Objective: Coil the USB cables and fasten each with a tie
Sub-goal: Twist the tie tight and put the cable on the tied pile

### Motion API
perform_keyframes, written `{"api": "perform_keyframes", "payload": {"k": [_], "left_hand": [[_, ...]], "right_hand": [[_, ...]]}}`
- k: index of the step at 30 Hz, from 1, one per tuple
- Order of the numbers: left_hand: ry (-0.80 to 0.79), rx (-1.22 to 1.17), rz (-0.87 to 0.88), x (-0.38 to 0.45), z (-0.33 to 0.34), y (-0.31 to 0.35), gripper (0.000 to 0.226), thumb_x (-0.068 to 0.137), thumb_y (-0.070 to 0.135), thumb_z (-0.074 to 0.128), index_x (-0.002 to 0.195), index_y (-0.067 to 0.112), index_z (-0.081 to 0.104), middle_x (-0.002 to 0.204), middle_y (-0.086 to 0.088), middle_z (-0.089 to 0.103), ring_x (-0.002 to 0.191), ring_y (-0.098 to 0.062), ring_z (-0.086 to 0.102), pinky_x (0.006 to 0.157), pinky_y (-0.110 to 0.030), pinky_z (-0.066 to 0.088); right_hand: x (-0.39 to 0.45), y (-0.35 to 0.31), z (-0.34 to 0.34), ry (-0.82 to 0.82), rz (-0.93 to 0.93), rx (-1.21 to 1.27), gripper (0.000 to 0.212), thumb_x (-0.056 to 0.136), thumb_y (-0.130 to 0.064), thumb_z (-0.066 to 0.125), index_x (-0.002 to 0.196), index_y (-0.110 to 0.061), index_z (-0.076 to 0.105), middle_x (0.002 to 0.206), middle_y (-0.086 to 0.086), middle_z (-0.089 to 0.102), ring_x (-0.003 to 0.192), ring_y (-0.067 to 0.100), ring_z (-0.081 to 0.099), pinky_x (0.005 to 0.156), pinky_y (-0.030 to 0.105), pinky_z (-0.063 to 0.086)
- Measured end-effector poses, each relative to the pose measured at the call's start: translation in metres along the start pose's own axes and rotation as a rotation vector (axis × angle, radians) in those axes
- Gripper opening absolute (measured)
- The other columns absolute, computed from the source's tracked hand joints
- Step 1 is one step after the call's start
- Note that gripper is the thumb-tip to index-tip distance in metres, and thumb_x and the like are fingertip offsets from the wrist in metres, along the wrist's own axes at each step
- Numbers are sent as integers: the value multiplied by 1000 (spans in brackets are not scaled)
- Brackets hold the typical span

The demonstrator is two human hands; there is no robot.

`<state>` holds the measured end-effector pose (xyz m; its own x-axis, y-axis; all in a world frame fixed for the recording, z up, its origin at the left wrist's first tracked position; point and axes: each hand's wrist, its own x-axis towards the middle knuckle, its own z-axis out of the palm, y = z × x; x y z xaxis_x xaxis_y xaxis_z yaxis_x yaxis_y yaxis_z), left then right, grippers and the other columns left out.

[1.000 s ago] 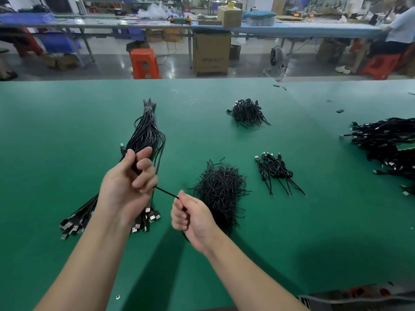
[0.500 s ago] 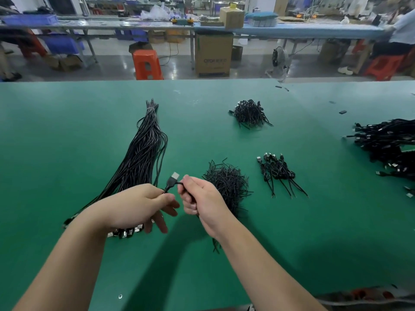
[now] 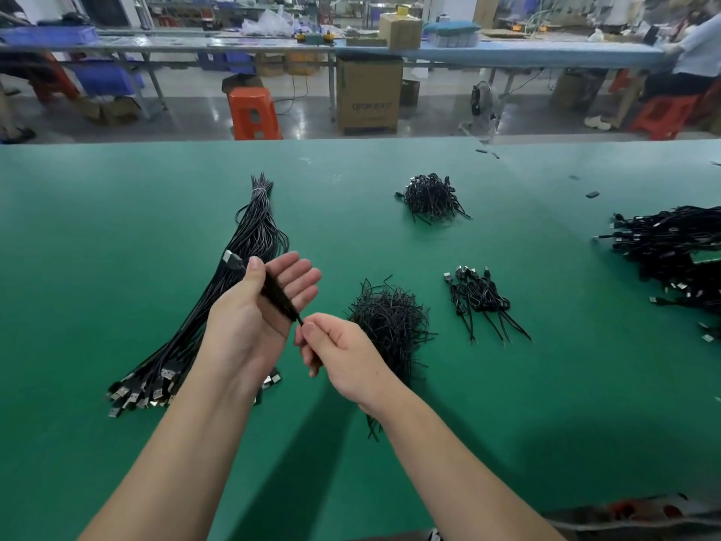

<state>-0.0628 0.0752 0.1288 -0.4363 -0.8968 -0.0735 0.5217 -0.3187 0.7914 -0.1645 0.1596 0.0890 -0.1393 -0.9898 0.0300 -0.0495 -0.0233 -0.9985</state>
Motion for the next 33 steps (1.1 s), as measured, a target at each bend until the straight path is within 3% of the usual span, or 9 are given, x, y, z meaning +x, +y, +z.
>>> {"api": "perform_keyframes", "payload": {"k": [3,7,8,11,13,17,22,27,33], "left_hand": [[5,-36,-24,-4,6,0,37,106,33,37,96,8,62,71,3,60,50,-9,49,46,-20,43],[-24,132,-49,-10,5,-6,33,106,32,40,91,11,61,68,3,53,44,-7,32,42,-18,30],[-37,164,-45,-11,4,-8,33,104,33,42,88,12,62,68,3,52,44,-7,31,42,-18,29],[-115,232,-43,-15,4,-10,33,98,38,48,79,18,66,67,3,50,45,-8,32,42,-18,29],[-183,257,-55,-19,6,-11,33,96,38,51,74,19,67,69,-2,55,48,-12,42,45,-22,41],[-327,261,-139,-25,7,-8,37,99,32,47,71,15,65,108,-24,71,84,-32,72,76,-40,59],[-477,328,-291,-30,4,2,36,97,32,52,74,10,69,119,-32,65,108,-42,67,82,-36,59],[-531,393,-311,-35,1,0,37,95,35,55,79,4,69,119,-31,65,114,-44,64,94,-38,56],[-553,455,-347,-37,0,2,41,96,31,54,86,-4,72,118,-28,68,114,-40,64,96,-35,54]], "right_hand": [[-2,8,-7,7,-28,-151,31,105,-12,46,81,-24,61,73,-8,65,73,10,59,79,26,51],[-6,16,-19,-8,-25,-378,22,101,-25,51,88,-25,69,68,-22,64,56,1,50,60,21,45],[-6,16,-20,-24,-16,-390,16,99,-26,54,99,-25,70,74,-23,66,63,0,56,67,22,49],[-7,12,-20,-101,8,-168,40,94,-22,67,132,-15,56,101,-12,69,97,5,64,100,32,49],[-6,10,-19,-107,7,29,34,89,-11,73,121,-15,61,99,-7,68,96,9,62,102,39,50],[-5,9,-18,-6,13,132,23,81,-5,80,83,-24,67,75,-13,61,80,4,61,89,24,51],[-6,12,-19,-34,45,101,45,80,5,78,61,-28,54,53,-17,41,55,3,39,68,24,44],[-12,20,-16,-10,22,143,46,77,11,79,67,-23,50,59,-2,42,62,14,40,70,27,45],[-13,33,-20,-5,65,75,32,72,-7,85,77,-20,56,57,-18,52,56,0,48,64,19,47]]}}
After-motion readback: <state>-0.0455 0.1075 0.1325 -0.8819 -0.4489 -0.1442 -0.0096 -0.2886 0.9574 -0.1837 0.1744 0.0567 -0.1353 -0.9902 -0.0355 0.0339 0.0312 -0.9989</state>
